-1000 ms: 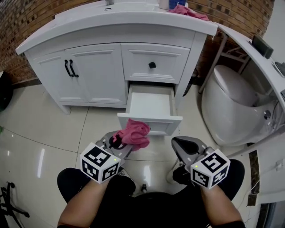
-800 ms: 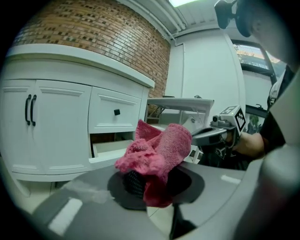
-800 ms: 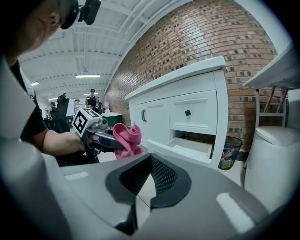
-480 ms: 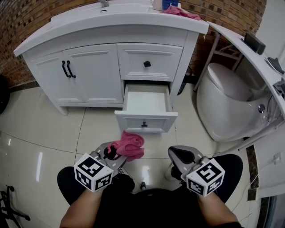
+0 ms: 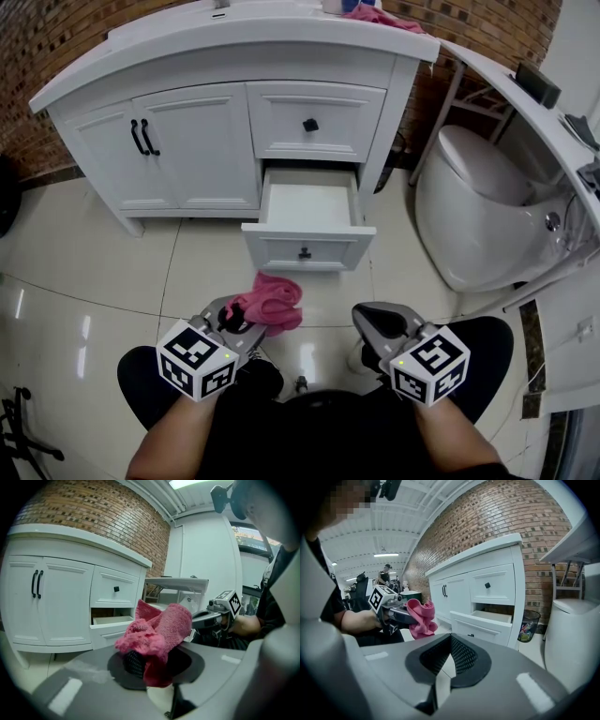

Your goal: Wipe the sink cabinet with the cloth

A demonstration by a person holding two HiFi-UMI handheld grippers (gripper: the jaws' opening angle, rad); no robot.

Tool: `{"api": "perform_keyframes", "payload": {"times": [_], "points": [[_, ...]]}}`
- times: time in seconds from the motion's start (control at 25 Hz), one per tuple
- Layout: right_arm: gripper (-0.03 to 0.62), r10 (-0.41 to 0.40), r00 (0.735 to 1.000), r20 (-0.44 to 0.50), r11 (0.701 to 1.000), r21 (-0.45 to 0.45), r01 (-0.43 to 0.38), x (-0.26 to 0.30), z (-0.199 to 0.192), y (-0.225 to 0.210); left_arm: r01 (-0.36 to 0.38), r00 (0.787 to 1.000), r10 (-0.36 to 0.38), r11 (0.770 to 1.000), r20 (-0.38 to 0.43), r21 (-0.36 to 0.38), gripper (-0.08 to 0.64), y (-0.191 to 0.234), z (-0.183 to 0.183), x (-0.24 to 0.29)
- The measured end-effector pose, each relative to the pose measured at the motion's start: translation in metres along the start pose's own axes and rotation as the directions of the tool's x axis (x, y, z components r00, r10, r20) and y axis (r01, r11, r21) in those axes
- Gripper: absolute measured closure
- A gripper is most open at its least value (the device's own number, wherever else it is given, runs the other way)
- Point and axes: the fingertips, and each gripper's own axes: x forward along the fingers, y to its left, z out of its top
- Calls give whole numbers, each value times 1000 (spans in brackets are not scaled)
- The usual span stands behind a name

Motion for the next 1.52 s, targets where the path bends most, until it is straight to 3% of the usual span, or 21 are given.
{"api": "perform_keyframes", "payload": {"times": [1.52], "points": [[585, -22, 1000, -12, 1000, -16, 21, 1, -5, 4, 0, 999, 0, 1000, 43, -5, 468, 4, 6, 6]]}}
